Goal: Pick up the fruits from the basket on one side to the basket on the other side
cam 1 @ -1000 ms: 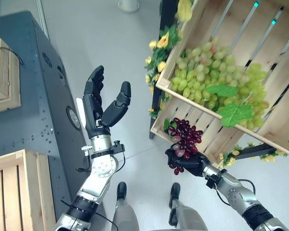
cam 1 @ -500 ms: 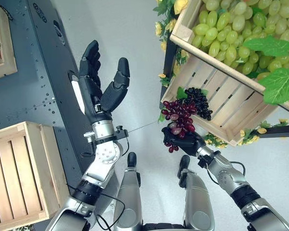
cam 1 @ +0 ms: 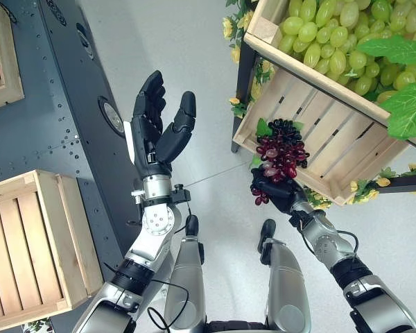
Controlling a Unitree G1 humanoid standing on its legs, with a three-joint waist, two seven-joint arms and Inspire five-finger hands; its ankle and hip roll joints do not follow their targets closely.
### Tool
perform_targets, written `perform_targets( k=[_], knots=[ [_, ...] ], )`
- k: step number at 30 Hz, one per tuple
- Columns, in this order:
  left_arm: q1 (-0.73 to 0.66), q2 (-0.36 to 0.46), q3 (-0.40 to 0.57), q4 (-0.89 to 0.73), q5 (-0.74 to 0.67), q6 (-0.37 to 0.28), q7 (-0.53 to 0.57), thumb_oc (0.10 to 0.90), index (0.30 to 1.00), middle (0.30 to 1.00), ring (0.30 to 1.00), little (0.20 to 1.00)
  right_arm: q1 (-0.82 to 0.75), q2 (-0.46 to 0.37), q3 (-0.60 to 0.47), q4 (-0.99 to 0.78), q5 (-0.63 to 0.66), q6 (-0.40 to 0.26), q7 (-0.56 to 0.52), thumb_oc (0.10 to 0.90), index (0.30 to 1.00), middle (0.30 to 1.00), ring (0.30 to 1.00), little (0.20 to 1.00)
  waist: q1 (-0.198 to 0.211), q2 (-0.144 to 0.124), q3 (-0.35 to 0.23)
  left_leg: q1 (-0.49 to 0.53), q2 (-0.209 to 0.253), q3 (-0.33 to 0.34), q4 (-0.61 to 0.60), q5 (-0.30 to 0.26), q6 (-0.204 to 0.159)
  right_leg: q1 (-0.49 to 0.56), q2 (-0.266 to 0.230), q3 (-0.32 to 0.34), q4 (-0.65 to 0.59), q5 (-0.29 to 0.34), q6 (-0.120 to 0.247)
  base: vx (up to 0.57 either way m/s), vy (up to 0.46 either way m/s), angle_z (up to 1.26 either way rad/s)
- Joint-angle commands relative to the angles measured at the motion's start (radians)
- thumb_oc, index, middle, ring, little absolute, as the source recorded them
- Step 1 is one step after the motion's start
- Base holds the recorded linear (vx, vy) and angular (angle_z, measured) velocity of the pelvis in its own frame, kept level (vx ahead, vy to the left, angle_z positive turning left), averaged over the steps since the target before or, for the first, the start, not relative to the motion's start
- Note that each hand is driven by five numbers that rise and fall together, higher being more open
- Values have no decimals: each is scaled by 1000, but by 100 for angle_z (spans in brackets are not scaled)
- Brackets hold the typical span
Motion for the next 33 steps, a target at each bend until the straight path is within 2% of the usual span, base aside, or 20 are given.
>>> perform_targets(
  k=[1, 4, 9, 16, 19, 22, 27, 28, 29, 30, 31, 33],
  knots=[
    [-68, 4, 11, -121, -30, -106, -61, 800, 900, 900, 900, 900, -119, -49, -105, -62, 139, -137, -16, 400, 300, 300, 300, 300, 13, 26, -12, -84, -63, 16, 65, 74, 52, 86, 74, -11, -37, -1, -105, 52, -38, 0],
    [-63, 9, 12, -128, -16, -117, -87, 800, 900, 900, 900, 900, -128, -48, -131, -40, 153, -144, -31, 400, 300, 300, 300, 300, 16, 27, -12, -78, -56, 21, 60, 79, 52, 99, 79, -14, -47, -2, -107, 65, -32, 1],
    [-67, 20, -6, -141, -55, -87, -140, 800, 900, 900, 900, 900, -171, -79, -167, 33, 209, -145, -61, 400, 300, 300, 300, 300, 27, 19, -12, -84, -50, 23, 74, 71, 52, 116, 90, -19, -61, 5, -110, 48, -47, 2],
    [-61, 55, -21, -124, -48, -56, -170, 800, 900, 900, 900, 900, -210, -133, -204, 104, 199, -125, -136, 400, 300, 300, 300, 300, 34, 20, -12, -86, -49, 24, 93, 59, 57, 130, 93, -20, -70, 12, -111, 56, -23, 1],
    [-44, 68, -21, -117, -59, -56, -184, 800, 900, 900, 900, 900, -213, -155, -224, 118, 219, -150, -160, 400, 300, 300, 300, 300, 36, 24, -12, -80, -49, 24, 89, 55, 60, 138, 94, -20, -71, 13, -111, 70, -9, 0],
    [-44, 79, -27, -118, -64, -57, -184, 800, 900, 900, 900, 900, -227, -173, -233, 121, 174, -163, -192, 400, 300, 300, 300, 300, 37, 27, -12, -87, -50, 27, 82, 58, 61, 133, 94, -20, -78, 19, -109, 0, 0, 0],
    [-44, 106, -30, -120, -73, -43, -190, 800, 900, 900, 900, 900, -253, -211, -233, 125, 113, -163, -253, 400, 300, 300, 300, 300, 42, 15, -12, -102, -43, 31, 86, 39, 63, 125, 94, -28, -84, 27, -104, 1, -42, 1],
    [-41, 110, -31, -120, -72, -42, -194, 800, 900, 900, 900, 900, -257, -218, -230, 128, 98, -162, -274, 547, 521, 521, 521, 521, 44, 11, -12, -102, -39, 33, 86, 35, 61, 127, 96, -30, -88, 26, -102, 10, -61, 1],
    [-41, 113, -31, -119, -73, -40, -197, 800, 900, 900, 900, 900, -261, -225, -229, 131, 89, -166, -289, 770, 855, 855, 855, 855, 45, 9, -12, -104, -36, 34, 83, 37, 61, 127, 97, -32, -91, 28, -102, -2, -46, -1],
    [-43, 115, -31, -119, -73, -41, -198, 800, 900, 900, 900, 900, -265, -229, -230, 133, 89, -166, -291, 770, 855, 855, 855, 855, 44, 8, -12, -108, -36, 34, 80, 42, 62, 123, 97, -34, -94, 32, -102, -1, -44, 1],
    [-40, 122, -36, -120, -76, -41, -200, 800, 900, 900, 900, 900, -268, -240, -230, 144, 80, -177, -310, 800, 900, 900, 900, 900, 46, 5, -12, -107, -33, 35, 81, 34, 62, 127, 99, -36, -98, 30, -102, -4, -39, 0],
    [-39, 127, -38, -122, -74, -38, -200, 800, 900, 900, 900, 900, -274, -250, -234, 150, 56, -189, -350, 800, 900, 900, 900, 900, 46, 3, -12, -110, -31, 38, 82, 28, 64, 124, 101, -38, -100, 31, -102, 3, -22, 0]
  ],
)
